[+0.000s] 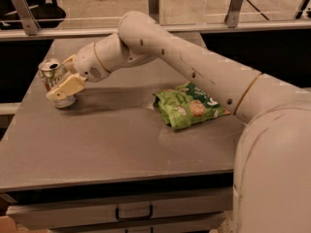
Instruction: Knock 7up can over
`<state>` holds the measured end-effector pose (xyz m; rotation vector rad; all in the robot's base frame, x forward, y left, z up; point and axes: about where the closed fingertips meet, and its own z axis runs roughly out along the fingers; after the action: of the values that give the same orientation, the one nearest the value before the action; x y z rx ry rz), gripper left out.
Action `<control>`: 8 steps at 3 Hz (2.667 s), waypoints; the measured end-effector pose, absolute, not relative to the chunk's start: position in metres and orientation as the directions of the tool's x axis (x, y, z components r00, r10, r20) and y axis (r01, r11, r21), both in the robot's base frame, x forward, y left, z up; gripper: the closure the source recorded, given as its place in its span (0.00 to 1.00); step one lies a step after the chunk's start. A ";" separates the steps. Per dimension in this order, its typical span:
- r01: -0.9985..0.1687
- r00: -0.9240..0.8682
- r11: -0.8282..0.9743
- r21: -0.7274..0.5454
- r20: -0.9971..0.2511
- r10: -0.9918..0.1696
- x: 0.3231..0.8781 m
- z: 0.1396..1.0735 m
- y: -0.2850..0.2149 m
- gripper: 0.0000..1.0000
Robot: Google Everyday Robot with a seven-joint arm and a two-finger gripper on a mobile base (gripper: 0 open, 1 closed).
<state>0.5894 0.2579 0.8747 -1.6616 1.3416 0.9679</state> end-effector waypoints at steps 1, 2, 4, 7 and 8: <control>-0.992 0.125 -0.079 -0.102 -0.907 -0.403 0.605 0.878 0.240 0.64; -0.992 0.127 -0.030 -0.127 -0.900 -0.418 0.625 0.903 0.211 0.88; -0.963 0.239 -0.059 -0.263 -0.735 -0.635 0.660 0.963 0.155 1.00; -0.915 0.399 -0.359 -0.184 -0.278 -0.874 0.632 0.905 0.138 1.00; -0.899 0.438 -0.417 -0.138 -0.225 -0.870 0.620 0.886 0.148 0.82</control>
Offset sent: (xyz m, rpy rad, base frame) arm 0.0636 -0.0917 0.0655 -0.0160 -0.0608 -0.1853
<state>0.6200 0.1479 0.8860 -2.4539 1.5396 0.1732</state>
